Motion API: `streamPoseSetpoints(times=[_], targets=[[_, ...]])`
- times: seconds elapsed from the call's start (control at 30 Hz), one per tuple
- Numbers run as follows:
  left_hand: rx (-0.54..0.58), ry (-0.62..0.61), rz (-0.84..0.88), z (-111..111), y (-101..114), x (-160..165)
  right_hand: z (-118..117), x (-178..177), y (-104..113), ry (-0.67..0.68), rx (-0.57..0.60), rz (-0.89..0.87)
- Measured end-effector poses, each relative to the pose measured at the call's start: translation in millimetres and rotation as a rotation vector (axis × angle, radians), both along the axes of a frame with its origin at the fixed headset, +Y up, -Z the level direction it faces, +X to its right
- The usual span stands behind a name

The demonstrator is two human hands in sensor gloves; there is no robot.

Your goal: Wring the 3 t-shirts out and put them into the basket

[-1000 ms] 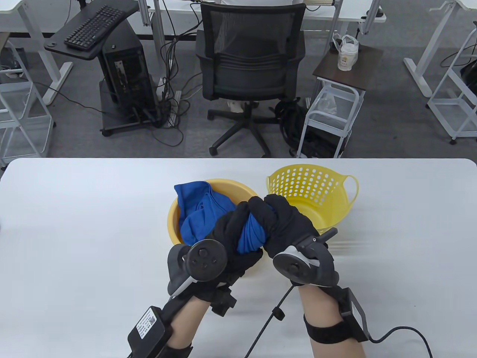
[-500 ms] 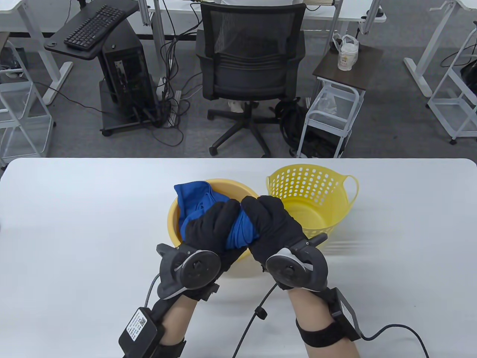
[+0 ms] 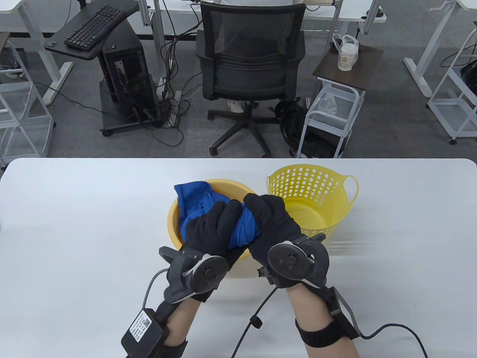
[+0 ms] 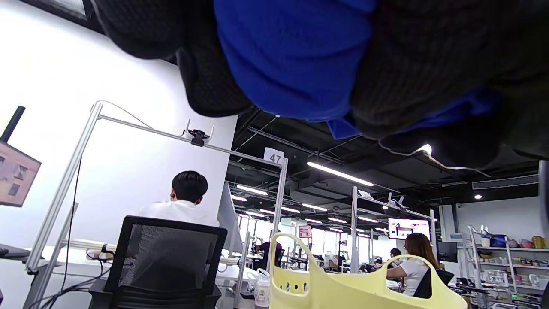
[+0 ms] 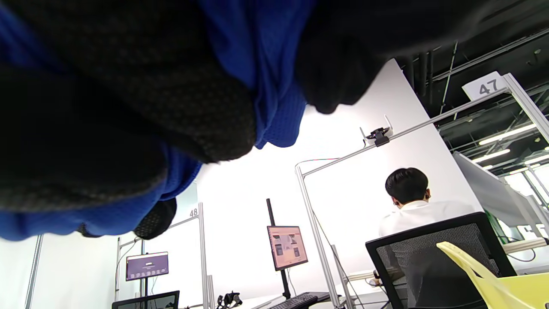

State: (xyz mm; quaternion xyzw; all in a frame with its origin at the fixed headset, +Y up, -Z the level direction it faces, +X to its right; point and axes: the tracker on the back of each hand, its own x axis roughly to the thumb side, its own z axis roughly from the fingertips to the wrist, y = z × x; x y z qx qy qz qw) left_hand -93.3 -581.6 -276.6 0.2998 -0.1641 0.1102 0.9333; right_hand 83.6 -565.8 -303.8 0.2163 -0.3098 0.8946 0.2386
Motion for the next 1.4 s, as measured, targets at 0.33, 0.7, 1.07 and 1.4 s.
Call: streamPoseSetpoints(times=[0.33,0.7,1.07,1.4], targets=[[0.029,0.039,-0.024,8,3,7,-2,5,1,0.026,-0.044,-0.044],[-0.007,0.039,-0.037,4,4,5,-3,3,-2,0.000,-0.058,-0.055],[0.000,0.035,-0.025,1,0,8,-4,5,-1,-0.013,-0.063,-0.034],[0.006,0.065,-0.048,3,0,7,-3,2,-2,-0.007,-0.056,-0.035]])
